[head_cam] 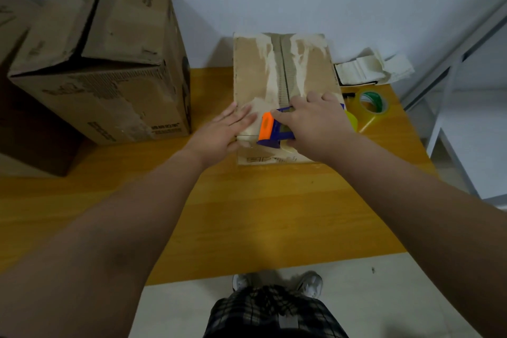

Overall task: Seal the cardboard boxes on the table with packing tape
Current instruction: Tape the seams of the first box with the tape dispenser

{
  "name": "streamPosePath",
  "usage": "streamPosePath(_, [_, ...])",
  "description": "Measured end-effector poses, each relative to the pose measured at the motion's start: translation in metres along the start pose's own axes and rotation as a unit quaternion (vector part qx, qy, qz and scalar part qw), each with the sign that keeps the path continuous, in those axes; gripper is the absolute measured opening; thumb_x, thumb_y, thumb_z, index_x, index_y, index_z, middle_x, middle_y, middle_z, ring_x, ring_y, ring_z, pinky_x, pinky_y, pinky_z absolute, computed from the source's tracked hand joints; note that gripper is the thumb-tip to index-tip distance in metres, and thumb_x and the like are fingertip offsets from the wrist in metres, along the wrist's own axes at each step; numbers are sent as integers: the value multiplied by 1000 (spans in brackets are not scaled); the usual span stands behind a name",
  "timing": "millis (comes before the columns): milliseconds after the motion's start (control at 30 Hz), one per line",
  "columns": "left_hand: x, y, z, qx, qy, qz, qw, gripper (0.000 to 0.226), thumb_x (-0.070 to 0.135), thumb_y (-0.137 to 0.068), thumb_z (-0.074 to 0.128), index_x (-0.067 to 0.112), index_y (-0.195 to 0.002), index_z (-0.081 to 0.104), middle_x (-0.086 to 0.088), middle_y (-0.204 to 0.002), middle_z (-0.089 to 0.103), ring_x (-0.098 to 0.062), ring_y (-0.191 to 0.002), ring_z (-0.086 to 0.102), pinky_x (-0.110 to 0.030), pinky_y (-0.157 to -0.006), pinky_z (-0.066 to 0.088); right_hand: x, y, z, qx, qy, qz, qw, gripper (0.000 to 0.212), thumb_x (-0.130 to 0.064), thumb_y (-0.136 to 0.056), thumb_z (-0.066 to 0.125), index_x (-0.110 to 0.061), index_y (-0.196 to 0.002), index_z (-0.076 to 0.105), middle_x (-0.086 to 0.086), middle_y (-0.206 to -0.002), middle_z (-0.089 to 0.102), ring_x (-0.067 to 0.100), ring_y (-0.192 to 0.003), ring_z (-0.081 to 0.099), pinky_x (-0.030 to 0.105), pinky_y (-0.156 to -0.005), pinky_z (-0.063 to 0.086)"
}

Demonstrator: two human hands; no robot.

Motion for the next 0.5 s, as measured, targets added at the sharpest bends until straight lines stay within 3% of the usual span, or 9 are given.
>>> streamPosePath(100, [1, 3, 0, 3, -37, 17, 999, 59, 33, -99, 38, 36, -148, 6, 19, -151, -3, -13, -144, -4, -41, -112, 26, 0, 0, 0, 0, -3, -3, 1000, 59, -43, -88, 60, -31, -140, 36, 7, -125, 52, 30, -111, 48, 42, -89, 37])
streamPosePath(233, [8, 6, 2, 27, -107, 41, 993, 48, 36, -98, 12, 32, -143, -3, 10, -152, -3, -12, -142, -6, -31, -116, -3, 0, 0, -2, -7, -13, -2, 1000, 54, -42, -88, 59, -32, -138, 39, 7, -121, 53, 29, -110, 49, 42, -88, 38])
streamPosePath(300, [11, 11, 1, 37, -114, 43, 992, 48, 35, -98, 12, 31, -143, -3, 10, -150, -5, -9, -139, -10, -28, -115, -7, 0, -1, -2, -12, -18, -1, 1000, 53, -41, -88, 58, -32, -137, 39, 7, -120, 53, 29, -109, 49, 42, -88, 37])
streamPosePath(400, [19, 22, 6, 25, -107, 22, 994, 55, 50, -93, 9, 27, -142, -4, 7, -154, -1, -5, -137, -10, -26, -111, -8, 1, -2, -4, -16, -15, -3, 1000, 52, -42, -89, 56, -31, -137, 39, 7, -120, 52, 29, -109, 48, 42, -87, 38])
streamPosePath(500, [36, 27, 15, 29, -96, -48, 994, 63, 48, -96, 24, 24, -146, -5, 2, -158, 2, -4, -137, -10, -27, -110, -7, 2, -2, -3, -20, -15, -20, 999, 51, -46, -90, 53, -32, -137, 40, 6, -119, 52, 29, -106, 50, 41, -84, 39])
Point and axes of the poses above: each hand's wrist, its own y-axis away from the middle knuckle, its own z-axis out of the palm, x = y × z, the point moved 4 cm from there along -y, towards the middle knuckle
